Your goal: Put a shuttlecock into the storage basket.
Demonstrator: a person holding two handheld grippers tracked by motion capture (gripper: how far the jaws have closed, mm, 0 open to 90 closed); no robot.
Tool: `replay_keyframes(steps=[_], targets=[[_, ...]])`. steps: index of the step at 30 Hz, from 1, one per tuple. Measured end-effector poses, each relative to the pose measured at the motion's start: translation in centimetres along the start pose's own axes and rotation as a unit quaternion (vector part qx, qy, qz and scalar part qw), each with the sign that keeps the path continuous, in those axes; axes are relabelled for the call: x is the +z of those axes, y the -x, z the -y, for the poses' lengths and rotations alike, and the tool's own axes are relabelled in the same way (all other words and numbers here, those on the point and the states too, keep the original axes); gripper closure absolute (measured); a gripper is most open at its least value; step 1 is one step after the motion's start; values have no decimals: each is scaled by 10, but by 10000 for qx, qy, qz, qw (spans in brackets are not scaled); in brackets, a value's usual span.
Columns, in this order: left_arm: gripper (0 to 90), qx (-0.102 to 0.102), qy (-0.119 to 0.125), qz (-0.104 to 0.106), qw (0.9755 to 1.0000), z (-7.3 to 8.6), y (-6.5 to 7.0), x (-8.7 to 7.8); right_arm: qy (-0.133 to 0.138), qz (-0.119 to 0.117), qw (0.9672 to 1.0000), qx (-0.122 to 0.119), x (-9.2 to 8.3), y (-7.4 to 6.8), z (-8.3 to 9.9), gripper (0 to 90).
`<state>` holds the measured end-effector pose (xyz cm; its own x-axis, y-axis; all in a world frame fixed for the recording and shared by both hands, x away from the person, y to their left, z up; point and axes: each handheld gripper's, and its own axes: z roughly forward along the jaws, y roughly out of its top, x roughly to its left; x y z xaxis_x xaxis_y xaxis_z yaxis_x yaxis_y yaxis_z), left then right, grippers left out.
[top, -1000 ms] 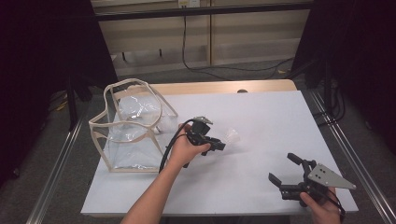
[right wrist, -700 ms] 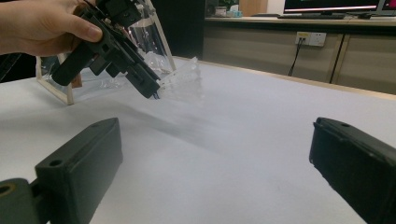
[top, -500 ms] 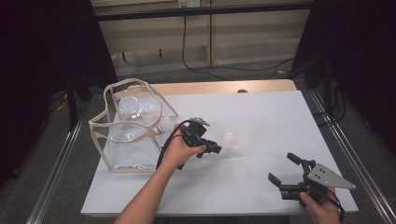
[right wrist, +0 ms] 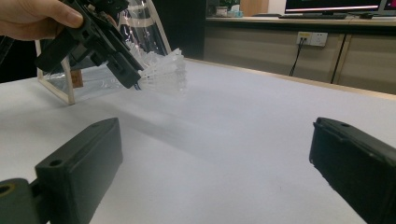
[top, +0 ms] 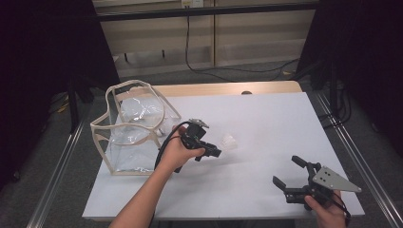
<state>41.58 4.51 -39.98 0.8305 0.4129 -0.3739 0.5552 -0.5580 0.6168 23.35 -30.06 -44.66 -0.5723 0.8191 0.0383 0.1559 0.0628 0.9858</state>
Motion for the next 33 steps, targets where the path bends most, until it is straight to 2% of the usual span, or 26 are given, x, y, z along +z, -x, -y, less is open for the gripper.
replay_keyframes(steps=[1, 2, 5, 6, 7, 8, 12, 14, 15, 17, 20, 22, 33], targets=[[653, 3, -6, 13, 10000, 0, 1, -2, 0, 1, 10000, -6, 0, 0, 0, 24], [653, 13, -51, -96, 9999, 0, 2, -3, -6, 5, 10000, 6, 0, 0, 0, 24], [653, 38, -103, -118, 9999, 1, 2, -7, -17, 8, 10000, -1, -1, 0, 0, 24], [653, 6, -83, -48, 10000, 1, 2, -9, -9, 16, 10000, 6, -1, 0, 0, 24], [653, -7, -97, -82, 9999, 1, 3, -11, -7, 24, 10000, 3, -1, 0, 0, 24], [653, -34, -63, 8, 10000, 1, 2, -12, -7, 25, 10000, 14, -1, 0, 0, 24], [653, -20, -108, -52, 9999, 1, 2, -18, -9, 30, 10000, 8, -1, 0, 0, 24], [653, -48, -82, 43, 9999, 1, 1, -20, -18, 28, 10000, 1, -2, 0, 1, 24], [653, -64, -97, -44, 9999, 1, 3, -21, -20, 38, 10000, 11, -2, 0, 1, 24], [653, -50, -102, 64, 9999, 0, 2, -22, -13, 54, 10000, 13, -3, 1, 1, 24], [653, -79, -127, 12, 9999, -2, 4, -24, 10, 71, 10000, 27, -4, 1, 1, 24], [653, -72, -139, 68, 9999, -3, 4, -24, 4, 74, 10000, 23, -4, 1, 1, 24], [653, -168, -119, 79, 9998, -9, 6, -33, 3, 70, 10000, 26, -4, 1, 0, 24]])
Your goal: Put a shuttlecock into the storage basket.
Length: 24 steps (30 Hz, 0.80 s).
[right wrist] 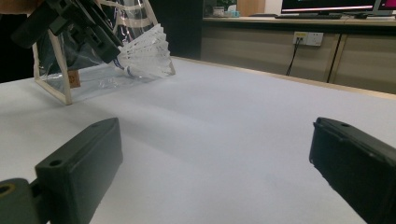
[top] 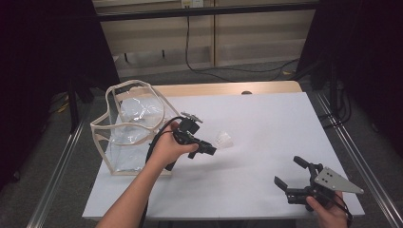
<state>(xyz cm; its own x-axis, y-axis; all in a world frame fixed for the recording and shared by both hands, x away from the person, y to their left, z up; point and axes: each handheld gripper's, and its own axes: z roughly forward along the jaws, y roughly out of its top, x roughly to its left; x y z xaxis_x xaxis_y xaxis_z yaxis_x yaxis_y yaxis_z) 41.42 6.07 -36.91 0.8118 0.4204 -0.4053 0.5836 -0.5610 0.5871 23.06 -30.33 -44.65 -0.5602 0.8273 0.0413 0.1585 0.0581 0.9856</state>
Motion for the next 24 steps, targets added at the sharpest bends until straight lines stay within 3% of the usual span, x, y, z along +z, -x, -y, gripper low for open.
replay_keyframes(steps=[3, 10, 24], targets=[[653, 9, -9, -99, 10000, -3, 2, -3, 7, 0, 10000, 8, 0, 0, 0, 24], [653, -4, -2, 7, 10000, -8, 5, -6, 8, -7, 10000, -9, 0, 0, 0, 24], [653, -52, -36, -52, 10000, -19, 10, -13, 8, -21, 10000, -9, 0, 0, 0, 24]])
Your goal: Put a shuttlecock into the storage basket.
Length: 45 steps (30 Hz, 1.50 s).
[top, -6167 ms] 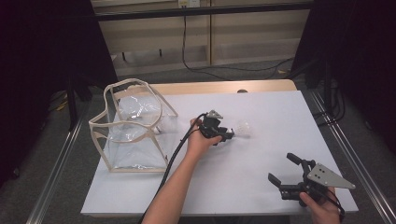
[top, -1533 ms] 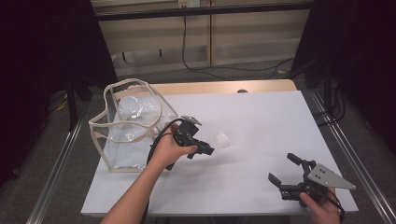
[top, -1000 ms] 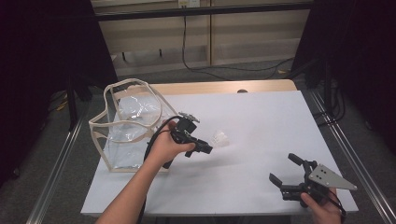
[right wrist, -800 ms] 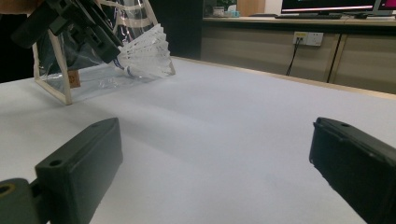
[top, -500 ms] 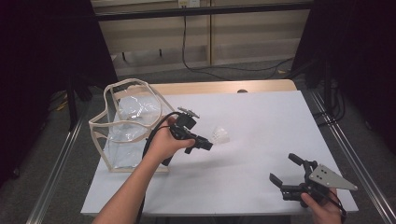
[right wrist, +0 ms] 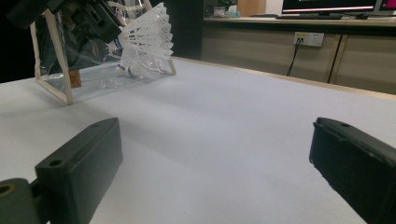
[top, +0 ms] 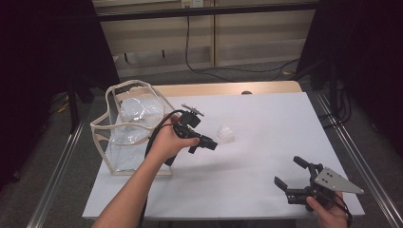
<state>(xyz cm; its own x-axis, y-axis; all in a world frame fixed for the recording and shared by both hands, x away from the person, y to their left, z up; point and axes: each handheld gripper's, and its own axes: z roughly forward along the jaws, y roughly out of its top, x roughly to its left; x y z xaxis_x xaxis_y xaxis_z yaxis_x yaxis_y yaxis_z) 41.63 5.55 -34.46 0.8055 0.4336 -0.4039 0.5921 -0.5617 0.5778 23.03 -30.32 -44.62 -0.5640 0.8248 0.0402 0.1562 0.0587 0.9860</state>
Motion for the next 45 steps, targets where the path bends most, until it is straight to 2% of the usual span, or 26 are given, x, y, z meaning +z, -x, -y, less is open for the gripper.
replay_keyframes(steps=[3, 9, 11, 12, 14, 21, 22, 26, 27, 41, 45], targets=[[653, -61, 34, 23, 10000, -2, 1, -2, -5, 4, 10000, -2, 0, 0, 0, 24], [653, -37, 1, 3, 10000, -5, 2, -6, 3, -4, 10000, -2, 0, 0, 0, 24], [653, -16, -18, 64, 10000, -6, 3, -7, -4, -8, 10000, -21, 0, 0, 0, 24], [653, -78, 23, 44, 10000, -7, 4, -8, -3, -9, 10000, -20, 0, 0, 0, 24], [653, -5, -21, 52, 10000, -9, 4, -10, 2, -11, 10000, -14, 0, 0, 0, 24], [653, -54, 18, -13, 10000, -13, 7, -16, 3, -8, 10000, -15, 0, 0, 0, 24], [653, -51, -7, 37, 10000, -14, 7, -18, 1, -12, 10000, -24, 0, 0, 0, 24], [653, -66, -8, -55, 10000, -15, 8, -21, -4, -15, 10000, -22, -1, 0, 0, 24], [653, -55, -10, -5, 10000, -16, 7, -22, -2, -14, 10000, -28, -1, 0, 0, 24], [654, -115, 59, -51, 9999, -23, 12, -33, 0, -16, 10000, -35, 0, 0, 0, 24], [653, -69, -22, -46, 10000, -24, 12, -34, -1, -13, 10000, -41, 0, -1, 0, 24]])
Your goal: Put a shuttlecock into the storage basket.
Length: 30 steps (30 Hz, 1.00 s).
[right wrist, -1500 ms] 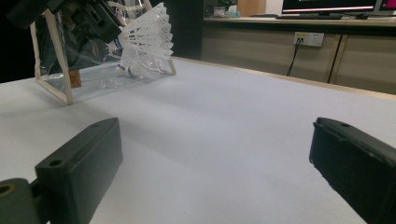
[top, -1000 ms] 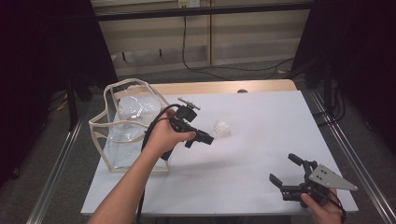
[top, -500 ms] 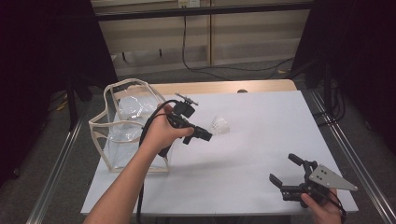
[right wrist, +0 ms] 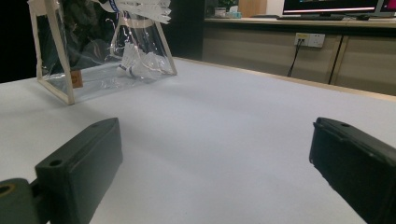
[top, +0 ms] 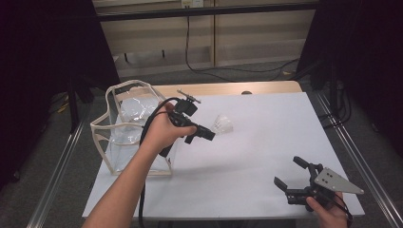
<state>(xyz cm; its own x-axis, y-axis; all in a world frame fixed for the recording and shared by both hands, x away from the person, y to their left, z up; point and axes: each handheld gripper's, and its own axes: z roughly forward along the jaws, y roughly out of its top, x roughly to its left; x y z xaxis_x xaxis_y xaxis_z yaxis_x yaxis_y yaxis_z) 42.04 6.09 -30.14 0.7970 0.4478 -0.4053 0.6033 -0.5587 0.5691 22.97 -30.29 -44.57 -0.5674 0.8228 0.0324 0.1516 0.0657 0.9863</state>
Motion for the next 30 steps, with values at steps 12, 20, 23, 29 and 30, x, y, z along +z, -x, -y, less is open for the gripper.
replay_keyframes(steps=[12, 20, 23, 29, 30], targets=[[654, -43, 40, -38, 10000, -5, 2, -11, -2, 0, 10000, 24, 0, 0, 0, 24], [654, -35, 11, -80, 10000, -6, 2, -16, 1, -7, 10000, 19, 0, 0, 0, 24], [654, -59, 50, -89, 9999, -7, 3, -17, 6, -6, 10000, 22, 0, 0, 0, 24], [654, -25, 33, -84, 10000, -9, 4, -21, 6, -9, 10000, 19, 1, 0, 0, 24], [654, -24, 35, -69, 10000, -10, 3, -21, 3, -7, 10000, 22, 1, 0, 0, 24]])
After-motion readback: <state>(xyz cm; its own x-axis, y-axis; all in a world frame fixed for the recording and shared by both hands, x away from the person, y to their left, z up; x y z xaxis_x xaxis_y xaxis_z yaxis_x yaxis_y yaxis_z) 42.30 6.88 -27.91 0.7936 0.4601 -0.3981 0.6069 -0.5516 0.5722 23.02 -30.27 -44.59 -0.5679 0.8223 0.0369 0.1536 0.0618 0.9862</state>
